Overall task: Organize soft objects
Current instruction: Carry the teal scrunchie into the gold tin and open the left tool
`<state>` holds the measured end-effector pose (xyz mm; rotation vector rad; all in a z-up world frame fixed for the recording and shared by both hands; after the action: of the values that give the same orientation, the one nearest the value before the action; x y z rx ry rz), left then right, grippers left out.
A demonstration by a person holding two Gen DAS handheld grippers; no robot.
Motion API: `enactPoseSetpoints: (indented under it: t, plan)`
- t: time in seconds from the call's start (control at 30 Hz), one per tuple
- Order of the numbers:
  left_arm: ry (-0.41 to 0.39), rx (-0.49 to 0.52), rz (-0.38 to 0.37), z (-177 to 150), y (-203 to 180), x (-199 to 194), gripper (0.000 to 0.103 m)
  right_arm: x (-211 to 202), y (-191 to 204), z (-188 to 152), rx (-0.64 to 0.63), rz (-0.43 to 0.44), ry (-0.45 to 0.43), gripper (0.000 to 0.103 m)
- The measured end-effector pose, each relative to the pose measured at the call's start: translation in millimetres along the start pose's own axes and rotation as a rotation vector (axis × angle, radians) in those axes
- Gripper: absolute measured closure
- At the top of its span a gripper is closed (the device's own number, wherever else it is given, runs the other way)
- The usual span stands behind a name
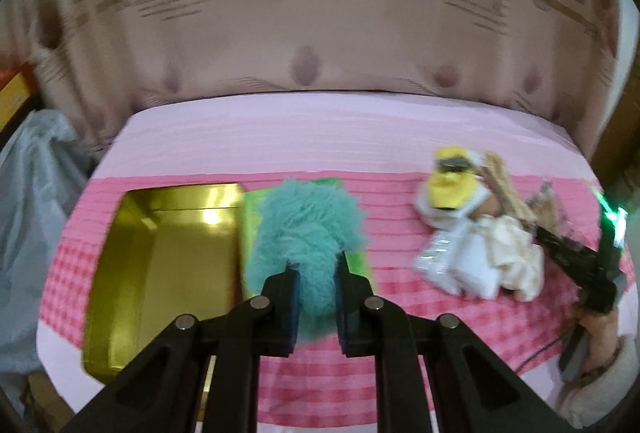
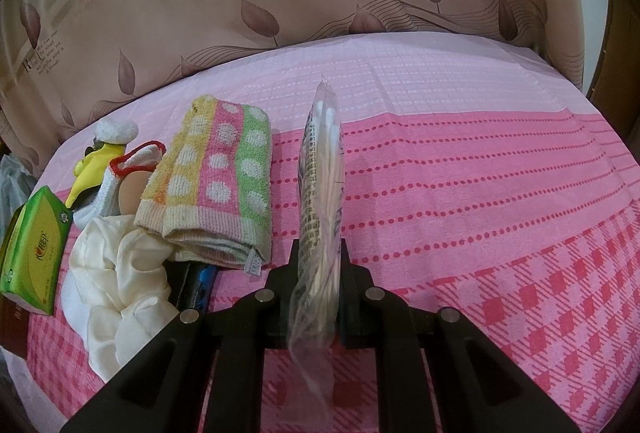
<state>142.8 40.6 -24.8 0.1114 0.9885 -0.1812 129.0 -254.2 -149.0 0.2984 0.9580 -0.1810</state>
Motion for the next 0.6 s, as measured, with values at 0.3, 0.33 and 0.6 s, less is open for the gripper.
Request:
enactPoseSetpoints:
  t: [0.3, 0.33, 0.6]
  plan:
    - [0.044, -0.145, 0.128, -15, 91, 14, 0.089, 0, 0, 0, -0.002, -0.003, 0.0, 0.091]
    - [0.054, -0.159, 0.145, -18, 99, 17, 0.089, 0, 0, 0, -0.002, -0.003, 0.0, 0.091]
    - [0.111, -0.212, 0.199, -33, 138, 39, 0.089, 0, 0, -1, -0.002, -0.003, -0.001, 0.091]
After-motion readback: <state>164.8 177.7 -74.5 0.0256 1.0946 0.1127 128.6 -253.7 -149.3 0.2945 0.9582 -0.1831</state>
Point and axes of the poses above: each gripper's, at about its wrist camera, not at the fingertips, and x roughly the way its jaws point, y to its left, z to its top, the point moved 3 cm from there along x, roughly the way its jaws point, and after that the axes turned 4 degrees about y, right-handed, at the moved point
